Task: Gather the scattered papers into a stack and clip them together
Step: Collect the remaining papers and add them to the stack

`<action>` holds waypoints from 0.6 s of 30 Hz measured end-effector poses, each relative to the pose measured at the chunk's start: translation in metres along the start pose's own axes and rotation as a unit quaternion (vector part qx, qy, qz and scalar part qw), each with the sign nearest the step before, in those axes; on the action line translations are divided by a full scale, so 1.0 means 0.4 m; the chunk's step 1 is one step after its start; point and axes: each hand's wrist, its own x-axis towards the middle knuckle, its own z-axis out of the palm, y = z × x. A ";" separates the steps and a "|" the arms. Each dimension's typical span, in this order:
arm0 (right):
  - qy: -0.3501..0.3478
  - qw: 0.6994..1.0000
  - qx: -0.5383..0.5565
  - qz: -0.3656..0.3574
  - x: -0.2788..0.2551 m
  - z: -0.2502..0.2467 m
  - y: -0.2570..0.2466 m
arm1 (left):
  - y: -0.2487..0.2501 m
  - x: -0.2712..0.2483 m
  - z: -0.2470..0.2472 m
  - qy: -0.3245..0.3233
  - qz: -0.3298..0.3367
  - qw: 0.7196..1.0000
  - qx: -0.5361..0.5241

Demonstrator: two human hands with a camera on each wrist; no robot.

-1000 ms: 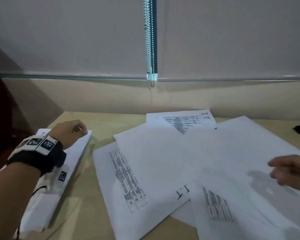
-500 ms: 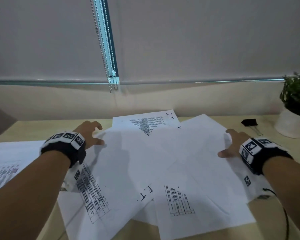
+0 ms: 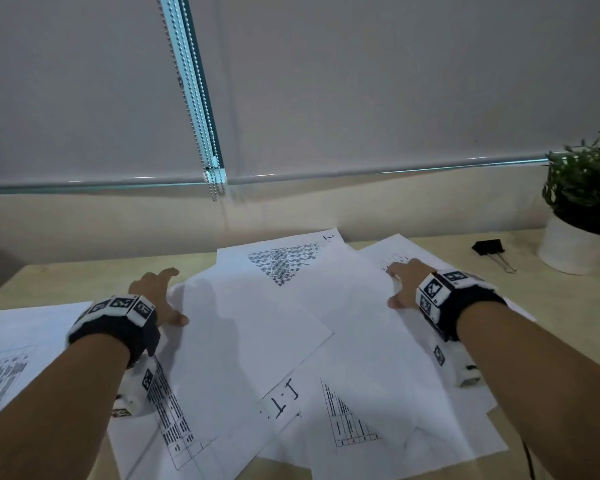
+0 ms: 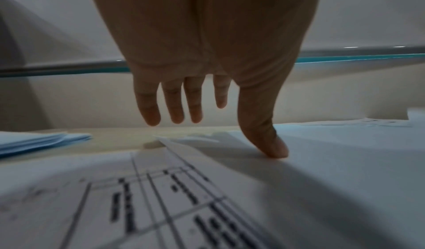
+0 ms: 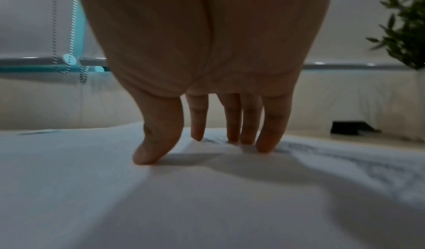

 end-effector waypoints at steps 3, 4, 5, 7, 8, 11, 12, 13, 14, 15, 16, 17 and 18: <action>0.020 0.999 0.022 0.017 0.012 0.026 -0.005 | -0.022 -0.005 0.009 -0.030 -0.024 0.999 -0.002; 0.027 0.999 0.031 0.017 0.012 0.025 -0.003 | -0.027 -0.003 0.009 -0.039 -0.026 0.999 -0.011; 0.030 0.999 0.037 0.020 0.015 0.025 0.000 | -0.031 -0.001 0.008 -0.044 -0.028 0.998 -0.019; 0.017 0.998 0.043 0.039 0.018 0.027 0.007 | -0.037 0.006 0.004 -0.044 -0.031 0.998 -0.020; 0.011 0.998 0.041 0.048 0.017 0.028 0.009 | -0.037 0.008 0.003 -0.036 -0.035 0.999 -0.013; 0.013 0.998 0.035 0.057 0.018 0.012 0.030 | -0.026 -0.008 -0.007 0.001 -0.051 0.999 0.020; 0.031 0.997 0.046 0.061 0.011 -0.009 0.039 | -0.020 -0.017 -0.015 0.013 -0.046 0.999 0.015; 0.052 0.994 0.067 0.069 0.004 -0.034 0.050 | -0.012 -0.025 -0.025 0.020 -0.038 0.999 -0.003; 0.076 0.991 0.079 0.077 -0.008 -0.063 0.060 | -0.006 -0.033 -0.036 0.030 -0.025 0.999 -0.032; 0.098 0.988 0.091 0.081 -0.021 -0.092 0.065 | -0.004 -0.040 -0.046 0.045 -0.009 0.997 -0.062; 0.114 0.985 0.101 0.079 -0.033 -0.117 0.069 | -0.001 -0.049 -0.060 0.069 0.010 0.993 -0.093; 0.127 0.982 0.123 0.074 -0.044 -0.134 0.070 | 0.002 -0.057 -0.071 0.095 0.032 0.986 -0.129; 0.132 0.977 0.152 0.065 -0.057 -0.148 0.067 | 0.008 -0.068 -0.088 0.114 0.057 0.977 -0.173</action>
